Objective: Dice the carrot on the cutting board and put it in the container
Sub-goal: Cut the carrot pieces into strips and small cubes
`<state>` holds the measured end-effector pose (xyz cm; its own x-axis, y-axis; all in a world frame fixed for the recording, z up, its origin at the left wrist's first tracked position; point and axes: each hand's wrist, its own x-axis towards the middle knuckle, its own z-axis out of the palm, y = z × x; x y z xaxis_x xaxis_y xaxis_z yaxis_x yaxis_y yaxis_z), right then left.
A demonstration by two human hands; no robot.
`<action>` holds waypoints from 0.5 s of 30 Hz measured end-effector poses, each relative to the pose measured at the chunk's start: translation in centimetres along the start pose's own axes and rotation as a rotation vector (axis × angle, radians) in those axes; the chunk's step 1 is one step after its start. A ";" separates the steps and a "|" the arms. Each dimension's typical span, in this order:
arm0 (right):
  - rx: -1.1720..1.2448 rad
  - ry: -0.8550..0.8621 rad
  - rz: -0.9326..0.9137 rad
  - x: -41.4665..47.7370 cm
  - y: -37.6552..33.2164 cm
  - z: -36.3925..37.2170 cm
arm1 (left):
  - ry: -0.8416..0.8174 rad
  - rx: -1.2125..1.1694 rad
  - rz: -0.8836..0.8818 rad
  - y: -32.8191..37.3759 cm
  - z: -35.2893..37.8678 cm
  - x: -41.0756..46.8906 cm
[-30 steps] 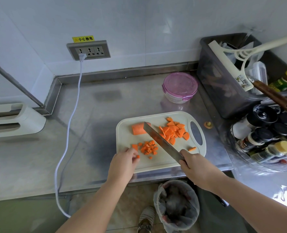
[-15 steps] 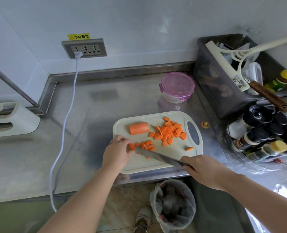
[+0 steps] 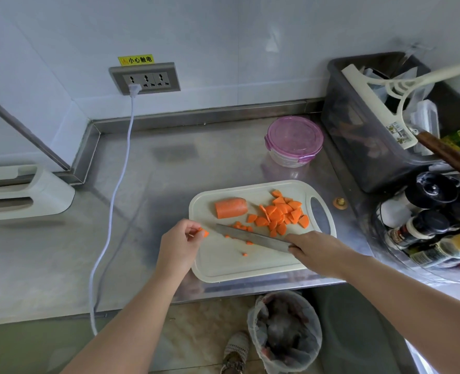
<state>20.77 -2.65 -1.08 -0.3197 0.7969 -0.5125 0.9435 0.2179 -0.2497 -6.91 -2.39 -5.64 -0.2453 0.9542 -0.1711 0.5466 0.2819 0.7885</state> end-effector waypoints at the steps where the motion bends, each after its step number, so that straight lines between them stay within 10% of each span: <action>1: 0.006 0.009 -0.003 0.4 -0.1 0.0 | 0.001 -0.001 -0.010 0.0 0.0 -0.1; 7: 0.060 0.038 -0.064 0.3 0.0 -0.5 | -0.185 0.132 -0.037 0.6 1.2 -1.7; 15: -0.096 -0.097 -0.086 -1.8 1.1 0.0 | 0.014 0.072 -0.090 0.5 0.1 -0.8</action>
<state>22.37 -3.79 -0.43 -0.4024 0.7155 -0.5710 0.9147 0.3395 -0.2191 -6.34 -3.03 -5.12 -0.3070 0.9234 -0.2303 0.5775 0.3731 0.7262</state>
